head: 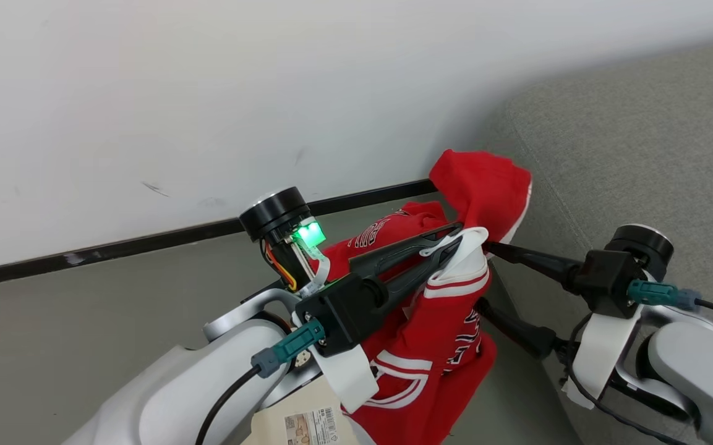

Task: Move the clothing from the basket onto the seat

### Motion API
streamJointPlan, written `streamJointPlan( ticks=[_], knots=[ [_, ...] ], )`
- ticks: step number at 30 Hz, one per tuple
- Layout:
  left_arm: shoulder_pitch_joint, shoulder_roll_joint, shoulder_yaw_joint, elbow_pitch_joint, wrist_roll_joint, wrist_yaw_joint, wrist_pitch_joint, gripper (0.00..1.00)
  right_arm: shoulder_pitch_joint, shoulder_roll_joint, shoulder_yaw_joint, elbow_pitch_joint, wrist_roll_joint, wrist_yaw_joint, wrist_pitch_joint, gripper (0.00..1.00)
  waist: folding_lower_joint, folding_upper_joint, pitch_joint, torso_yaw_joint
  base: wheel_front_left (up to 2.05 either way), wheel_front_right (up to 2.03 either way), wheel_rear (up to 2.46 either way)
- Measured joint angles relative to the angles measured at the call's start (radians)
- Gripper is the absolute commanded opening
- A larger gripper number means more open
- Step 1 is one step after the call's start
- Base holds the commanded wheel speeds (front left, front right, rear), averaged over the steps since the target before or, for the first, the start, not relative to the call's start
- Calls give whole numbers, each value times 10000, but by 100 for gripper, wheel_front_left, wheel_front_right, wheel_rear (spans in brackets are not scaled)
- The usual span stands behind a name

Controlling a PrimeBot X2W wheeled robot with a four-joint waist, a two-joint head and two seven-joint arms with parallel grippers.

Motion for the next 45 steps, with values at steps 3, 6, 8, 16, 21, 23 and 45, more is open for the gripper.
streamJointPlan(
  ticks=[3, 6, 8, 16, 21, 23, 45],
  knots=[
    [-121, 19, -119, -23, -63, 0, 13, 0, -549, -96, 443, 0, -207, 0, -71, 100, 0, 0, 19, 38, 0, 0, 0],
    [-234, 13, -196, -38, -148, 2, 44, 0, -1162, -153, 901, -33, -650, 0, -174, 100, 0, 0, 42, 78, 0, 0, 0],
    [-317, 13, -257, -36, -159, 0, 44, 0, -1516, -171, 1112, -31, -924, 2, -247, 100, 0, 0, 56, 107, 0, 0, 0],
    [-511, -4, -399, -38, -422, 2, 44, 0, -2177, 134, 1856, 109, -1003, 0, -516, 100, 0, 0, 125, 191, 0, 0, 0],
    [-574, -27, -518, -36, -491, 2, 44, 0, -2554, 470, 2349, 284, -1070, 2, -591, 100, 0, 0, 179, 207, 0, 0, 0],
    [-589, -50, -587, -31, -495, 2, 44, 0, -2771, 644, 2604, 337, -1149, 2, -619, 100, 0, 0, 205, 216, 0, 0, 0],
    [-770, 251, -215, 545, -836, 15, 35, 0, -3443, 1191, 2905, 267, -1593, 4, -686, 0, 0, 0, 467, 107, 0, 0, 0]
  ],
)
